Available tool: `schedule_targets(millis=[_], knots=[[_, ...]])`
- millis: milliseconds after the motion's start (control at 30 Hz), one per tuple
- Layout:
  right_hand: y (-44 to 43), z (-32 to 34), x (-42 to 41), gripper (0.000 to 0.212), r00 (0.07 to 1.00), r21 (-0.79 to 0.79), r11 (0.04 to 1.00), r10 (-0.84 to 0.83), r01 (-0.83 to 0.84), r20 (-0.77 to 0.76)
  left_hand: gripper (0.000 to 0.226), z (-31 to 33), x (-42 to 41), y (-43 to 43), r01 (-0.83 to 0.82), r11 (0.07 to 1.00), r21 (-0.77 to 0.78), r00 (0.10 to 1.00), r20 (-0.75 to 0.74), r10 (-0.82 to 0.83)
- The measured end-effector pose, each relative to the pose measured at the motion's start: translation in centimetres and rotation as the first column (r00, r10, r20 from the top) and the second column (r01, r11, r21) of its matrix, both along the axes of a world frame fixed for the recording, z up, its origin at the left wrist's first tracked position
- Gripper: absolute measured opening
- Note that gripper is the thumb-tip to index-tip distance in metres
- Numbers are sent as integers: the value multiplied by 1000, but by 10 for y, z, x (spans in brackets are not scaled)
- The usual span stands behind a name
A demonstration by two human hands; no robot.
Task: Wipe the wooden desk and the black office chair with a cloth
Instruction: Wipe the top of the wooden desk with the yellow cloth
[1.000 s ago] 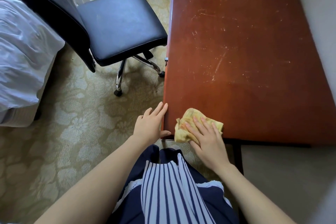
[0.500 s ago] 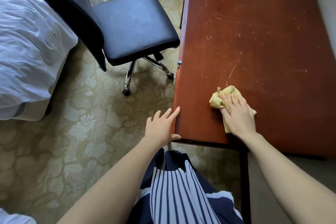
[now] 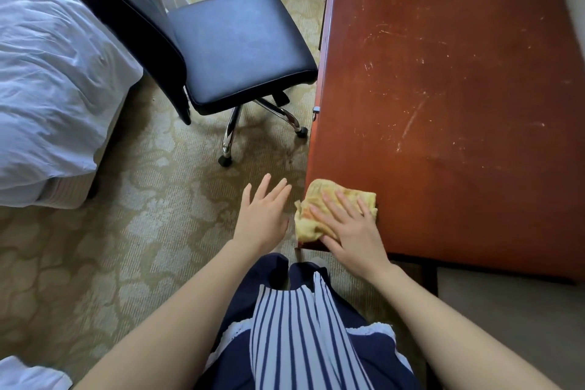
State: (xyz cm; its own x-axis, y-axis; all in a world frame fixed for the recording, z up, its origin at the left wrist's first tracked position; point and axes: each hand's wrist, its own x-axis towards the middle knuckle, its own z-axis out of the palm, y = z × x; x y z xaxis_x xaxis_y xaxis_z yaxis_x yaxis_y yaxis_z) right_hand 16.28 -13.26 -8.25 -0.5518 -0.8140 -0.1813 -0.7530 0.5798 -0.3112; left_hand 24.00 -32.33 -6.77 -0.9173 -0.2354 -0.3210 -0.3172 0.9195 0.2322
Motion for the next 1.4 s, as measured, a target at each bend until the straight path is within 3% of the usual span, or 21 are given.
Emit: schedule_targets(millis=[167,267,567,733,933,1067,1200,1300,1400], knots=[[49,3,17,49,987,-58,987,147,-151,-66,66,1,-7,3,57,998,28,997,56,-58],[83,5,14,49,989,-88,988,120,-127,-83,67,5,-16,9,105,994,40,993,49,-107],[140,21,-49,48,957,-40,964,-267,264,-117,84,19,-34,19,238,966,99,947,195,-254],[93,17,-103,47,855,68,853,-513,517,-76,78,28,-43,19,284,958,38,921,268,-284],[10,10,-125,54,744,171,739,-667,652,47,75,31,-47,22,295,956,4,906,318,-281],[-16,5,-92,55,836,132,831,-548,540,32,74,29,-45,24,274,962,-6,908,332,-257],[-2,-1,-49,56,959,110,953,-283,282,-12,78,29,-47,29,281,959,-40,897,365,-248],[25,-1,-23,57,993,80,989,-119,121,-26,85,32,-50,30,328,942,-75,879,388,-275],[53,1,-11,57,996,16,996,-84,85,-40,89,35,-50,29,354,932,-81,864,410,-293]])
